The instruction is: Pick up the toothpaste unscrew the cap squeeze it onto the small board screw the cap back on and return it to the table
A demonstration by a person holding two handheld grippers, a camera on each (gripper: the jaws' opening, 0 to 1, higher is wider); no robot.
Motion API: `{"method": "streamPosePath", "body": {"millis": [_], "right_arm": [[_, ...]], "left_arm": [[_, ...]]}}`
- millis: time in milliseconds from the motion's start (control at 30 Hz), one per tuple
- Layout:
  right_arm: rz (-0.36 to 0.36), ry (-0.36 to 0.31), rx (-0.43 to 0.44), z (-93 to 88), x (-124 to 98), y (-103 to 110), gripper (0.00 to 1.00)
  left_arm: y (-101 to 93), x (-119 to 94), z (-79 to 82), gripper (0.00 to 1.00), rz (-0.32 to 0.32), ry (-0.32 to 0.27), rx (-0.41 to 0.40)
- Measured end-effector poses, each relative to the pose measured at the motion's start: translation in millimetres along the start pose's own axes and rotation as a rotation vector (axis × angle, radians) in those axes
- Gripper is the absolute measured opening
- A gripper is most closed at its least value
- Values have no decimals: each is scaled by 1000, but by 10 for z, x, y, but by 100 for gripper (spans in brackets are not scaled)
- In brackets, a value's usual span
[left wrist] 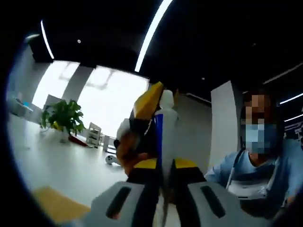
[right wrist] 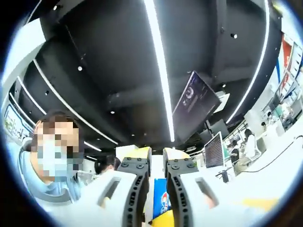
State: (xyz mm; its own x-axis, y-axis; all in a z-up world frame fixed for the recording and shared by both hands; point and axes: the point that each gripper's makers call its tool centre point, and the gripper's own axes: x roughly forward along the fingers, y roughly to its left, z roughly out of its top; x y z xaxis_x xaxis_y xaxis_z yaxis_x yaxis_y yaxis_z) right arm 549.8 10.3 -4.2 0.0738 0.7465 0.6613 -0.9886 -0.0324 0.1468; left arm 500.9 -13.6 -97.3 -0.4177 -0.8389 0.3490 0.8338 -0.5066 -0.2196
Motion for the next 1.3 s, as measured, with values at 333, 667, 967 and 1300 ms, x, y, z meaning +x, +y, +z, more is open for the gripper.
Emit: {"method": "streamPosePath", "body": {"millis": [333, 667, 967, 1300], "right_arm": [[103, -23, 116, -80, 21, 97, 10], [-375, 75, -254, 33, -256, -615, 39], [-562, 157, -372, 5, -342, -882, 50], [-464, 153, -239, 38, -323, -814, 12]], "left_arm": [[25, -38, 14, 8, 1, 4, 26], [927, -563, 298, 8, 617, 4, 258], [1112, -716, 389, 8, 1005, 242, 625], [1125, -725, 320, 8, 1052, 310, 637]]}}
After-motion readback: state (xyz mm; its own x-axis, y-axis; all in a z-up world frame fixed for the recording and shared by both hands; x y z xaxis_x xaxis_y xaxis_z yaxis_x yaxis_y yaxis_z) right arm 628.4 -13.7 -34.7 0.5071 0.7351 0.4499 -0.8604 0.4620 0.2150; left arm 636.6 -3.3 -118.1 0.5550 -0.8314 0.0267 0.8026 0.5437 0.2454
